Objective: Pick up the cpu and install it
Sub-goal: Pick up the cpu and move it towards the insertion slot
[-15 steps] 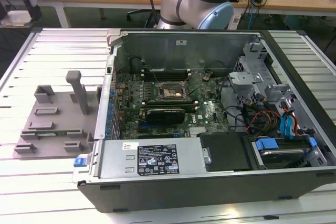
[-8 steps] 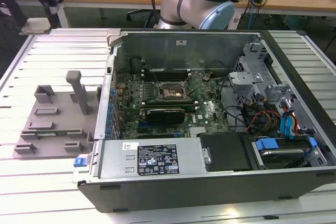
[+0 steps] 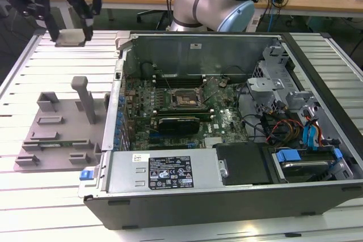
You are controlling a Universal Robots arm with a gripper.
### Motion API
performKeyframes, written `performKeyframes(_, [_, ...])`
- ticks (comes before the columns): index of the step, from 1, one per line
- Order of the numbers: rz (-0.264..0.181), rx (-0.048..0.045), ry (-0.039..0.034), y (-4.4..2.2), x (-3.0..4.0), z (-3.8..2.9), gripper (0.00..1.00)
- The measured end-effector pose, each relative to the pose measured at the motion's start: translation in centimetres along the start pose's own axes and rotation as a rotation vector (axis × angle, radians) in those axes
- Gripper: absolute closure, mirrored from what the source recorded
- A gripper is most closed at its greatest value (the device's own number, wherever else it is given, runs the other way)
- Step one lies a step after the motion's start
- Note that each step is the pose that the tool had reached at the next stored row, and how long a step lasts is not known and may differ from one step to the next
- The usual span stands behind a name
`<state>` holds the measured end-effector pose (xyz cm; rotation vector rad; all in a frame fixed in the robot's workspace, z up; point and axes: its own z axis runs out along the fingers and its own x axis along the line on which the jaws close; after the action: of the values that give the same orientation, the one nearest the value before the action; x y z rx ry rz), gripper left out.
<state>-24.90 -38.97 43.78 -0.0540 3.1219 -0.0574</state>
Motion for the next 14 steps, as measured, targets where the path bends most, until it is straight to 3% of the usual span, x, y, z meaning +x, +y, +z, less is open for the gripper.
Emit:
performKeyframes(4, [0.0, 0.0, 0.0, -0.01, -1.11, 0.68, 0.45])
performKeyframes(7, [0.0, 0.0, 0.0, -0.03, -2.54, 1.52, 0.45])
performKeyframes(14, [0.0, -0.0001, 0.0, -0.04, -4.04, 2.64, 0.45])
